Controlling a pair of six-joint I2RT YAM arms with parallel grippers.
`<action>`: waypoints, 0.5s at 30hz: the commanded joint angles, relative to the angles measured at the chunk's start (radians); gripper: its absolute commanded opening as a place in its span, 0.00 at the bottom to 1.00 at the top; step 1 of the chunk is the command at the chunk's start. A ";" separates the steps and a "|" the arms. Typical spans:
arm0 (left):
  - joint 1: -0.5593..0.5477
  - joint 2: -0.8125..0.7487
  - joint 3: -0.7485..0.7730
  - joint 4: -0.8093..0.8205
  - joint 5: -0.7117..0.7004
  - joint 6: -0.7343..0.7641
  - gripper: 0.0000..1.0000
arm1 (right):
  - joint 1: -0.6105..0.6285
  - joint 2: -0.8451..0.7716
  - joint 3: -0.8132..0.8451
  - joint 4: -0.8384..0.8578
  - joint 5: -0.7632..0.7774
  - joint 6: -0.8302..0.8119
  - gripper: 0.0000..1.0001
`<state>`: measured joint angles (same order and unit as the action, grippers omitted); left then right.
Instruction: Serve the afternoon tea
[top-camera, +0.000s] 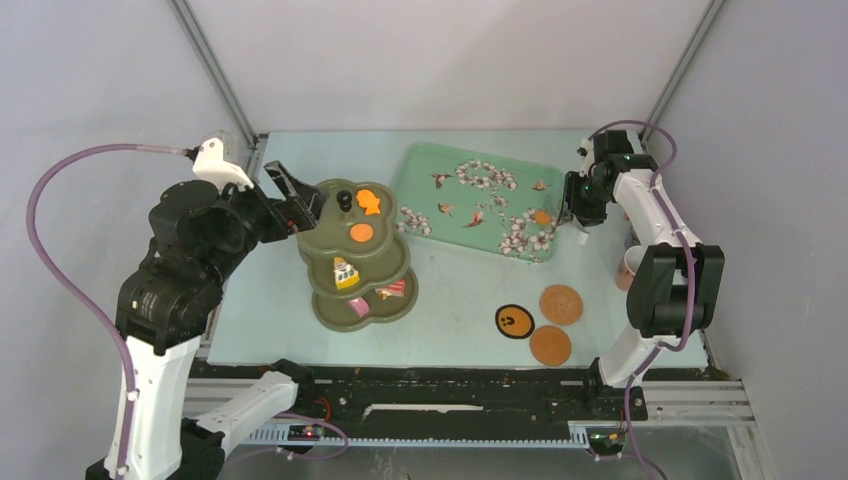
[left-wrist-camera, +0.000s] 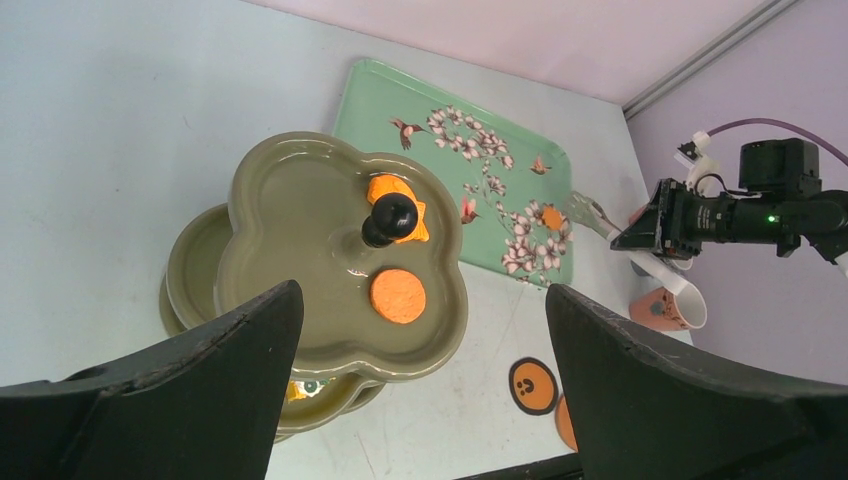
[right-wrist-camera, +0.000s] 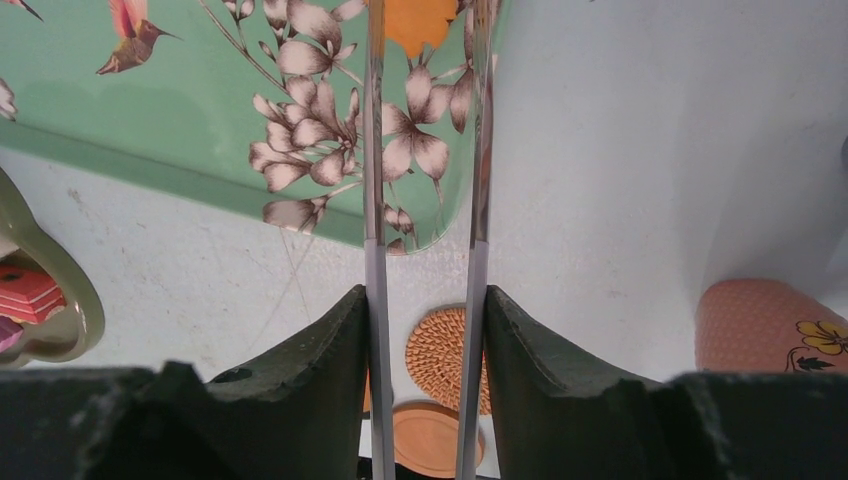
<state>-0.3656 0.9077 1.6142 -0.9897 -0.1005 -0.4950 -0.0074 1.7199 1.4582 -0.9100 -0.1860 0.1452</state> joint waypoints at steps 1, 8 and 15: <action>0.009 0.005 0.047 0.011 0.009 0.029 0.98 | 0.004 -0.008 0.006 0.024 -0.008 -0.015 0.45; 0.014 0.007 0.047 0.009 0.010 0.035 0.98 | 0.018 0.006 0.001 0.028 -0.016 -0.016 0.46; 0.015 0.007 0.046 0.007 0.012 0.038 0.98 | 0.039 0.014 0.000 0.032 -0.014 -0.021 0.47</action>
<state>-0.3576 0.9119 1.6142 -0.9897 -0.1005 -0.4862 0.0216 1.7226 1.4521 -0.9024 -0.1875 0.1432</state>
